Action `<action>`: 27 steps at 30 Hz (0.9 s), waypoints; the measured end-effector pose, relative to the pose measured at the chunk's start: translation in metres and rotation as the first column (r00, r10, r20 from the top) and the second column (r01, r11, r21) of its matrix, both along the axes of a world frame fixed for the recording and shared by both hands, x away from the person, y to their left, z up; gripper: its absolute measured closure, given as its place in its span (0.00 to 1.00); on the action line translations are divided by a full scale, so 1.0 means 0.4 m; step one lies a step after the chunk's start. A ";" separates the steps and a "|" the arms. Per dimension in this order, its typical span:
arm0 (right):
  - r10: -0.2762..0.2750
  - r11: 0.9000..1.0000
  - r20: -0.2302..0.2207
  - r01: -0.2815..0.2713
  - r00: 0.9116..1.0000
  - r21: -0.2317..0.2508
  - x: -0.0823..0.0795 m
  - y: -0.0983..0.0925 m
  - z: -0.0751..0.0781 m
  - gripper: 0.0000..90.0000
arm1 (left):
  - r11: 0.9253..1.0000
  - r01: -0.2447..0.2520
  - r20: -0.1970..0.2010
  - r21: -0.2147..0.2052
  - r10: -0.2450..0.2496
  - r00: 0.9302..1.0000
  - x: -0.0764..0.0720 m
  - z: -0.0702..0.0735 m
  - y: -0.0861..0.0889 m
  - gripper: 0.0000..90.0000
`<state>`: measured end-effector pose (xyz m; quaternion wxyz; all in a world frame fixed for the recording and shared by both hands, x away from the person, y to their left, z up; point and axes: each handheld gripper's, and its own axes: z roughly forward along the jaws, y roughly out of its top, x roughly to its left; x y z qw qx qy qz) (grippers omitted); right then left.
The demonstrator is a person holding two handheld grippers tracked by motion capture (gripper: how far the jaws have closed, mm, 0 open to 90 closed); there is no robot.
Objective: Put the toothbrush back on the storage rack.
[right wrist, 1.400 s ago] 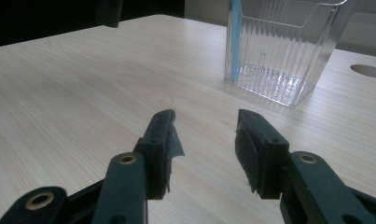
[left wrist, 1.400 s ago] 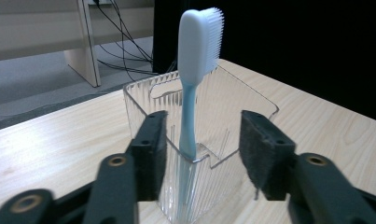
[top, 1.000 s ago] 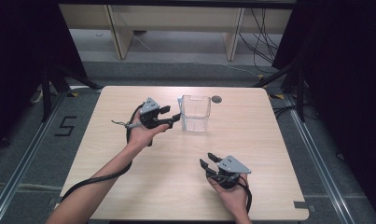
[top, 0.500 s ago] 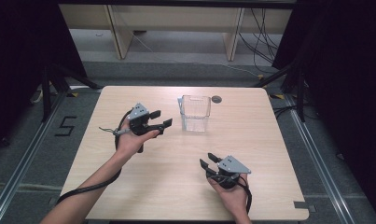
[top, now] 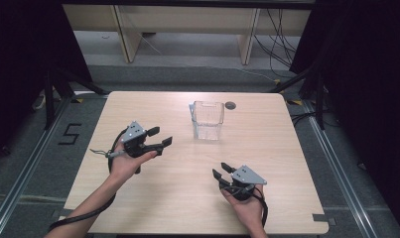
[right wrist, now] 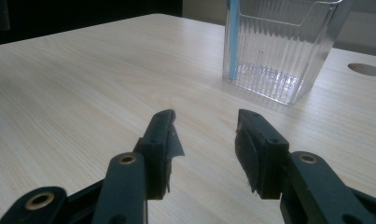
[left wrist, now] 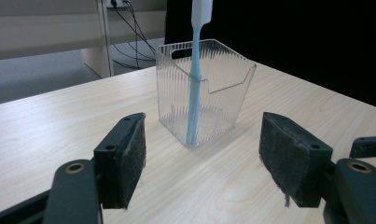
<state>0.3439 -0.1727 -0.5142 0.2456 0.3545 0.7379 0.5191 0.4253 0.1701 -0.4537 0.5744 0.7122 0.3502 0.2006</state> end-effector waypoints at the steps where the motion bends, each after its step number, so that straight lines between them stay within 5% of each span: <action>1: 0.002 1.000 0.005 -0.002 1.000 -0.010 0.000 -0.001 0.001 0.64 | 1.000 -0.001 0.003 -0.007 0.001 1.000 -0.005 -0.005 0.003 0.35; 5: 0.006 1.000 -0.013 -0.006 1.000 0.001 -0.001 0.002 -0.001 0.64 | 1.000 -0.007 0.001 0.004 0.007 1.000 -0.031 -0.027 0.015 0.35; 9: 0.000 1.000 0.020 0.000 1.000 0.000 0.001 0.001 -0.001 0.64 | 1.000 -0.021 -0.011 -0.001 0.021 1.000 -0.058 -0.044 0.026 0.35; 10: -0.001 1.000 -0.015 0.001 1.000 0.012 -0.004 0.003 0.000 0.64 | 1.000 -0.029 -0.014 0.000 0.029 0.999 -0.064 -0.048 0.029 0.35; 17: 0.002 1.000 -0.016 -0.002 1.000 0.016 -0.004 0.003 0.001 0.64 | 1.000 -0.013 0.042 0.009 0.013 0.999 -0.087 -0.080 0.047 0.35; 27: 0.008 1.000 -0.007 -0.008 1.000 0.016 -0.002 0.001 0.000 0.63 | 0.998 -0.060 0.003 0.006 0.060 0.998 -0.112 -0.128 0.082 0.35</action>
